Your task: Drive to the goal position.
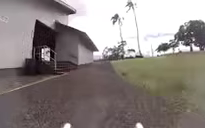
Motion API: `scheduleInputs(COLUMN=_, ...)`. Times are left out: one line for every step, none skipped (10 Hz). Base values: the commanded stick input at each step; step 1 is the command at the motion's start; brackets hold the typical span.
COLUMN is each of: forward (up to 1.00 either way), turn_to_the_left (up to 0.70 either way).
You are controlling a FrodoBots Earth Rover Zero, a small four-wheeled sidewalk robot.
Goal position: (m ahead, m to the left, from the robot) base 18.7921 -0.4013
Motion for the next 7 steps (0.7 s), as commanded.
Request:
scheduleInputs(forward=0.7, turn_to_the_left=-0.35)
scheduleInputs(forward=0.7, turn_to_the_left=-0.35)
scheduleInputs(forward=0.7, turn_to_the_left=-0.35)
scheduleInputs(forward=0.7, turn_to_the_left=-0.08)
scheduleInputs(forward=0.7, turn_to_the_left=0.0)
scheduleInputs(forward=0.7, turn_to_the_left=0.0)
scheduleInputs(forward=0.7, turn_to_the_left=0.0)
